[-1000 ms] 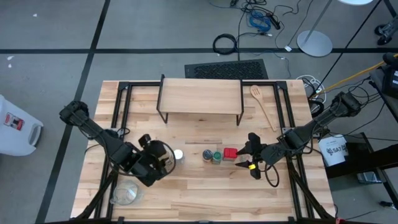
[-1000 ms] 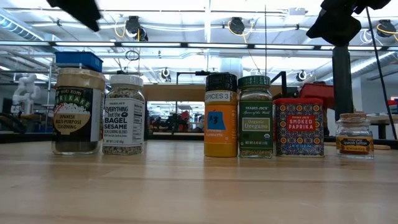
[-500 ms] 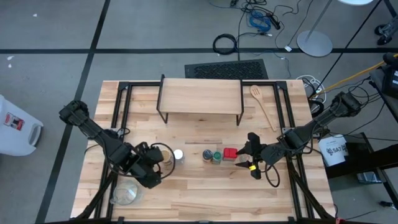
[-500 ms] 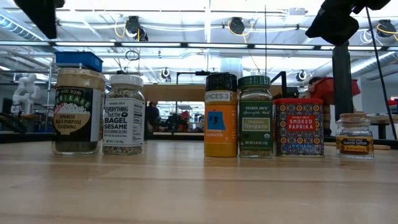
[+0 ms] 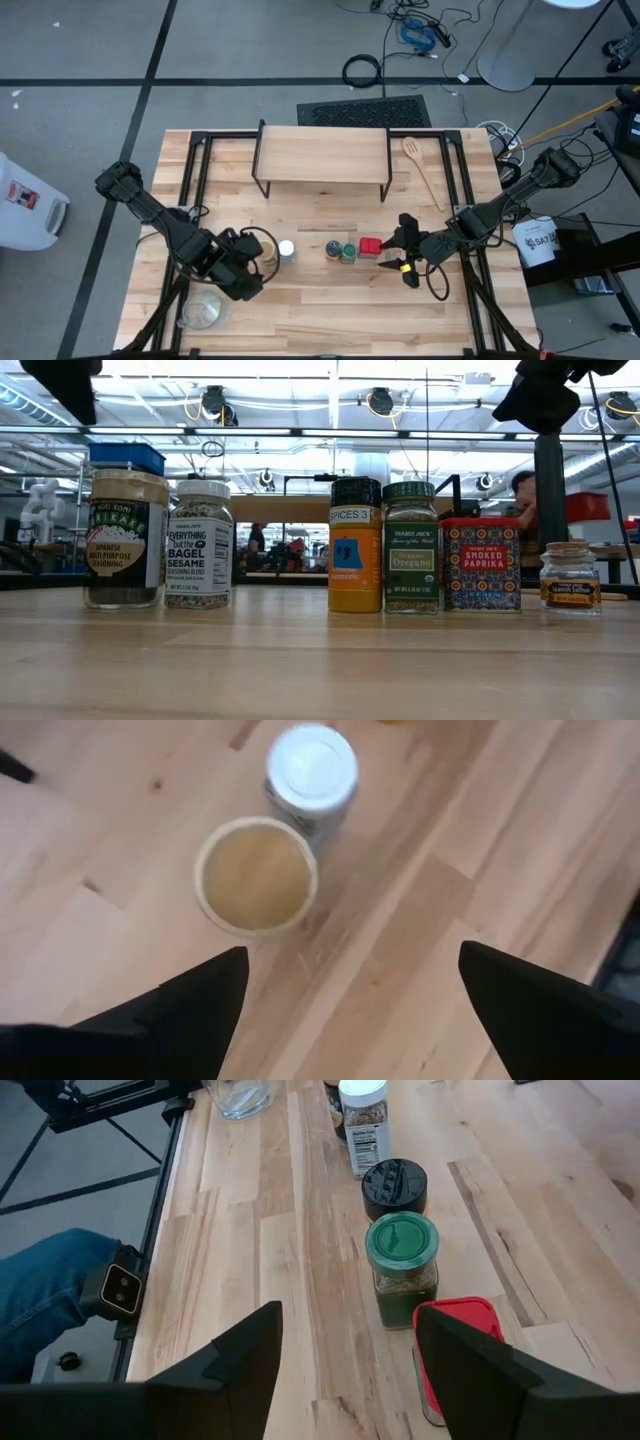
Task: Shelf spices
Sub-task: Put the golden seasoning bottle on the shelf
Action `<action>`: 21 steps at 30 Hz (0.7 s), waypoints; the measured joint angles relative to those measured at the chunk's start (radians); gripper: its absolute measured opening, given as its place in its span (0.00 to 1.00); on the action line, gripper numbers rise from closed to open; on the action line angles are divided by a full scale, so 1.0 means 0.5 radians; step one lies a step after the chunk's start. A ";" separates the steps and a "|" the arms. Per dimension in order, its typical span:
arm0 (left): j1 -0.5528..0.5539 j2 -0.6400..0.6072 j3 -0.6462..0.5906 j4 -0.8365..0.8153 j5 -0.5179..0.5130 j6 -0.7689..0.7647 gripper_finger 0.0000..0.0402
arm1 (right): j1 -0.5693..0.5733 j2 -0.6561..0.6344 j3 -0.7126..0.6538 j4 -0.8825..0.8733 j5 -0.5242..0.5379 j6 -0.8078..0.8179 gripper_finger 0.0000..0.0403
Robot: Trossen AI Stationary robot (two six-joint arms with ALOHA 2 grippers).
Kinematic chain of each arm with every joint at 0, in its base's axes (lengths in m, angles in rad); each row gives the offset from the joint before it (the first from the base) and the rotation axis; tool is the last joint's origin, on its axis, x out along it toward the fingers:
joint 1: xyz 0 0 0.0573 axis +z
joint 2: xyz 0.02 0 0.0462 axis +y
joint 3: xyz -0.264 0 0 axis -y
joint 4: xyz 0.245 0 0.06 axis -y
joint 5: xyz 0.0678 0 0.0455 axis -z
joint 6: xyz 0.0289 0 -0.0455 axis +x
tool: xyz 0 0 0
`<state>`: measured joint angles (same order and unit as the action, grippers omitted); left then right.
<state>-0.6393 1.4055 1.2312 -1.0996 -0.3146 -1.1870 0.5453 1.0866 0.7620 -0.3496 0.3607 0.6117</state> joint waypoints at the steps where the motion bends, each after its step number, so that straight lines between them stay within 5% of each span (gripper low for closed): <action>1: 0.005 0.000 0.000 -0.004 -0.020 -0.026 0.92 | 0.000 0.000 0.000 0.000 0.000 0.008 0.54; 21: 0.205 0.175 0.000 -0.137 -0.068 -0.024 0.92 | 0.000 0.000 0.000 -0.001 0.001 0.032 0.54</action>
<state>-0.5366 1.4929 1.2312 -1.1683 -0.3485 -1.1989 0.5453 1.0866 0.7620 -0.3502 0.3611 0.6275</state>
